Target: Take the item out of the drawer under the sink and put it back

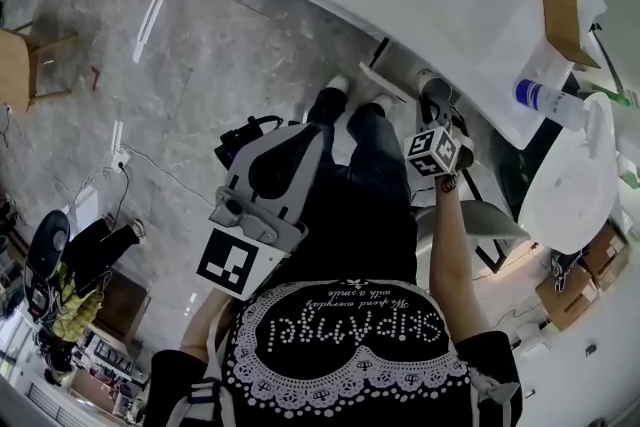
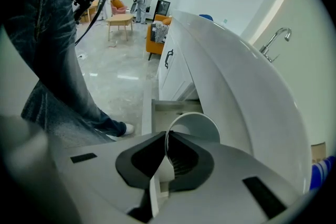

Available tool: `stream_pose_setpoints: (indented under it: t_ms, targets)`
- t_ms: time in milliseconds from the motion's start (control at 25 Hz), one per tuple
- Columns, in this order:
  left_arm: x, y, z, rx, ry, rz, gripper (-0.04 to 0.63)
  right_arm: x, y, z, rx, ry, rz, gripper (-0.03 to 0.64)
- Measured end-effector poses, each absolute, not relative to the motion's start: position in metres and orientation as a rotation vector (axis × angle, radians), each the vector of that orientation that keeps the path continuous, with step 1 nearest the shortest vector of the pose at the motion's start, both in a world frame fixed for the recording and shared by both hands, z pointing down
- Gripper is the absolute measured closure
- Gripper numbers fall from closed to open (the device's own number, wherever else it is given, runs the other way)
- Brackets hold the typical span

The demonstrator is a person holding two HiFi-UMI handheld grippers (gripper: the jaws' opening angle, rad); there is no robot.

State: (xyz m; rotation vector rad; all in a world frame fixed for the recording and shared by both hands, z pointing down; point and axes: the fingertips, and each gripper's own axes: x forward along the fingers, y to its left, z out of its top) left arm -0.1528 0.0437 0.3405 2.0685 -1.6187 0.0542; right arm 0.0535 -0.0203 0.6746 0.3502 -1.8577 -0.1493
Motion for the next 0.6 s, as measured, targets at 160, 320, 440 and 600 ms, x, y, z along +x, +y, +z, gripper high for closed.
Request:
stream_pose_setpoints:
  t_ms: [160,320,440,600]
  targets:
    - [-0.15,0.045,0.342,2.059,-1.621,0.062,0.591,0.053,-0.023,0.685,0.333,-1.855,-0.147,0.591]
    - [-0.148,0.049,0.345,2.035,-1.632,0.06,0.591,0.056,-0.029,0.694,0.322,-1.848,-0.144,0.591]
    - [-0.147,0.051,0.347,2.01,-1.644,0.058,0.591,0.059,-0.035,0.701,0.312,-1.84,-0.137,0.591]
    - [-0.146,0.055,0.348,1.989,-1.66,0.063,0.591,0.057,-0.04,0.711,0.272,-1.83,-0.135,0.591]
